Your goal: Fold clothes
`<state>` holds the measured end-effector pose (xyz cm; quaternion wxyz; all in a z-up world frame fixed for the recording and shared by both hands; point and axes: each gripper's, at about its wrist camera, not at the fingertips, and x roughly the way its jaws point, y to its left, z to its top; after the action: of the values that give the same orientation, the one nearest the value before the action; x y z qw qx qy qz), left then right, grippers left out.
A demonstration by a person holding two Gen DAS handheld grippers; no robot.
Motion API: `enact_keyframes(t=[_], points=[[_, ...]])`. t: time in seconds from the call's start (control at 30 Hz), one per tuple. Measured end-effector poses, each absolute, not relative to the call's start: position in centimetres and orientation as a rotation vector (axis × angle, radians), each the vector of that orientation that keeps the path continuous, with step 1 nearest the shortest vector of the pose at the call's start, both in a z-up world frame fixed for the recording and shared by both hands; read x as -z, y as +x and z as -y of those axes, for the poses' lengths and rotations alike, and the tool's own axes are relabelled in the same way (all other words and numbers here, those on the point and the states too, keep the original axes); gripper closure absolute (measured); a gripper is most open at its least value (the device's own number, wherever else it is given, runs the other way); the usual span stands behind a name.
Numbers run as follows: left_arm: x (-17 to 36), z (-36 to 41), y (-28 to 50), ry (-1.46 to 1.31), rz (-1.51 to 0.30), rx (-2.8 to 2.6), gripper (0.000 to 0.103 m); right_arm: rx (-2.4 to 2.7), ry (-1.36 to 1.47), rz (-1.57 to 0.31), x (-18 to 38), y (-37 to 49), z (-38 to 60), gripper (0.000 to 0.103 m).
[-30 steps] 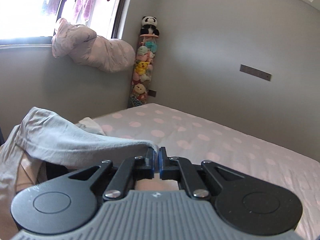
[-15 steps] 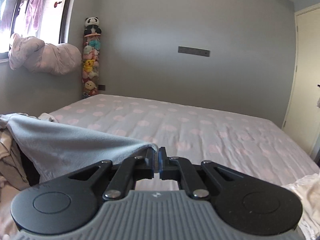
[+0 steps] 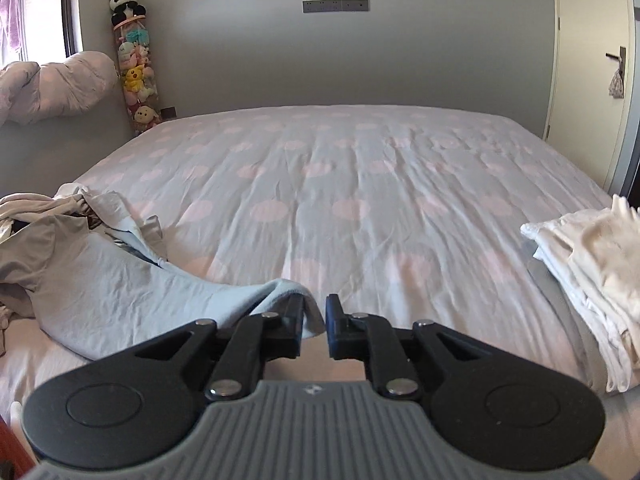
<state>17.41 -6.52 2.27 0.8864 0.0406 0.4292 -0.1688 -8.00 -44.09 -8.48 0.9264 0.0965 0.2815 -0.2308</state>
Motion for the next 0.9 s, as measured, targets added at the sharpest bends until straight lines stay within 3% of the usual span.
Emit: enact_keyframes(t=[0.07,0.27,0.43,0.6,0.9], points=[[-2.0,7.0,17.7,0.112,-0.884,0.344,0.038,0.472,0.156,-0.543,7.4,-8.6,43.9,0.071],[-0.9,8.4,20.0,0.144,-0.886,0.360,0.037,0.380,0.110,-0.529,5.5,-6.4,44.3,0.054],[0.1,9.5,22.8,0.168,-0.873,0.373,0.037,0.204,0.106,-0.568,6.3,0.7,42.8,0.053],[1.4,9.8,25.7,0.208,-0.872,0.350,0.030,0.053,0.063,-0.616,8.0,8.8,40.5,0.050],[5.1,9.1,31.4,0.230,-0.926,0.309,0.030,-0.087,0.047,-0.721,13.2,21.1,38.2,0.049]])
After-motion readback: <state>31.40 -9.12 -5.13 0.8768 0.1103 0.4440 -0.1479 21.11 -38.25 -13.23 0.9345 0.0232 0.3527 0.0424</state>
